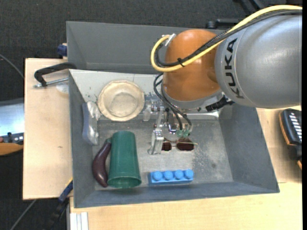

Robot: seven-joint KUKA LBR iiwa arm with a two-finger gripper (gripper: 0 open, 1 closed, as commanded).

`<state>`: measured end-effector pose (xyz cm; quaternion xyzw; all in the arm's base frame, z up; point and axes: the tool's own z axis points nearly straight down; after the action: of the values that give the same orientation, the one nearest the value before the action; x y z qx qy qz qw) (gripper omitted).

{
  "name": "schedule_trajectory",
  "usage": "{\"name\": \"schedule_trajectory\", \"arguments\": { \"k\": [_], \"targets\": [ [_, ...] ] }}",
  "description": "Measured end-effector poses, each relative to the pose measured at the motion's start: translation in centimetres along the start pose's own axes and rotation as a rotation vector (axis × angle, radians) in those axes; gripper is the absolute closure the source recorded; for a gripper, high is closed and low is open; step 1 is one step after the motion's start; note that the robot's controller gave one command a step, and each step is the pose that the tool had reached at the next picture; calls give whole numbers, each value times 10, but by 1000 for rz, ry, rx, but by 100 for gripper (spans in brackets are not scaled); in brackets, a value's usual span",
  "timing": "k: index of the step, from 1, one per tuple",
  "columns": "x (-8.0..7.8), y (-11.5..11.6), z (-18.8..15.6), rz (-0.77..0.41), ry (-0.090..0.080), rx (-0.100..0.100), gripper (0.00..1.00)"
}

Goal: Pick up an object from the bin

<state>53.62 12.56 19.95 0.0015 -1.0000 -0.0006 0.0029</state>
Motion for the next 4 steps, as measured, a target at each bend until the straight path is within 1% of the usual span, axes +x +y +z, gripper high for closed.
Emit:
{"name": "schedule_trajectory", "arguments": {
  "k": [1,2,3,4],
  "targets": [
    [-2,-1,-5,2,-8,-1,0],
    [-3,-40,59,-10,-10,-2,0],
    [-5,-73,67,-162,-9,-1,0],
    [-29,-107,71,-14,-16,-3,0]
  ]
}}
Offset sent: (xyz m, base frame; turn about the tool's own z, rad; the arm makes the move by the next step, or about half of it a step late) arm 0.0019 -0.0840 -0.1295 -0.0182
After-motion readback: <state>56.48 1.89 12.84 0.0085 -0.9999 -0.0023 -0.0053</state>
